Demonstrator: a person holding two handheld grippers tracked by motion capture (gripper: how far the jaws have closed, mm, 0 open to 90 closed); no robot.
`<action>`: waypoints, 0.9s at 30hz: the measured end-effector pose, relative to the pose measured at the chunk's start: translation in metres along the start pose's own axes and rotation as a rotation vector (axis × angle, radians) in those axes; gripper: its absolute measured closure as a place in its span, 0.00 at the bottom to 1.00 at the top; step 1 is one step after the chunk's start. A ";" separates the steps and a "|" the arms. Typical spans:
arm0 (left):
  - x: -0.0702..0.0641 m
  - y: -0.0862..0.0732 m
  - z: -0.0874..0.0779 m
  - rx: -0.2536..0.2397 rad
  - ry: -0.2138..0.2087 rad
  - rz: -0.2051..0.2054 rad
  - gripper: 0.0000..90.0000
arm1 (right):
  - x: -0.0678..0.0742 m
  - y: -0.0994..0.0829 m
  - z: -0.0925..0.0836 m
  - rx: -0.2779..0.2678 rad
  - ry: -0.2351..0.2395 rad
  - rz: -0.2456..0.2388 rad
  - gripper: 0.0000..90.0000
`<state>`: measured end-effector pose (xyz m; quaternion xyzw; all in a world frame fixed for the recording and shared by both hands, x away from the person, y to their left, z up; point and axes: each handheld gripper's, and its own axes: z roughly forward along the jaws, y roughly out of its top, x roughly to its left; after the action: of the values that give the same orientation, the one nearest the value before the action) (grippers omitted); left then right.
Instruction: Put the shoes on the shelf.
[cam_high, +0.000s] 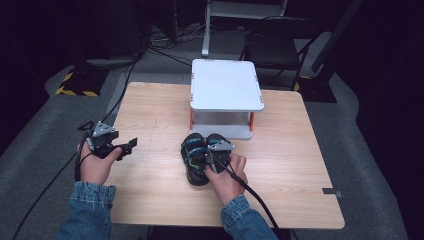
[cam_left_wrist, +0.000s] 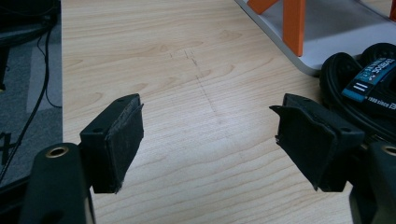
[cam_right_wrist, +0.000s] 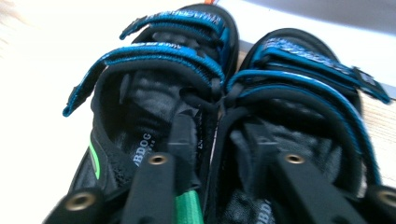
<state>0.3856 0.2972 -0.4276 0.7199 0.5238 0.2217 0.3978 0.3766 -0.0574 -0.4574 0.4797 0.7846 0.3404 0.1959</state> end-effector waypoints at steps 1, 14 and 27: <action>0.000 0.000 0.000 0.000 -0.001 0.000 0.26 | -0.002 -0.002 0.000 -0.018 0.010 0.021 0.84; 0.001 0.000 0.001 -0.002 -0.011 -0.005 0.26 | -0.008 0.000 -0.015 -0.115 -0.025 0.062 0.86; 0.007 -0.007 -0.007 -0.005 0.003 -0.021 0.26 | -0.055 0.037 -0.012 -0.144 -0.120 0.100 0.85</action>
<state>0.3783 0.3070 -0.4298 0.7129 0.5314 0.2199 0.4013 0.4175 -0.0989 -0.4230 0.5223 0.7203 0.3758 0.2592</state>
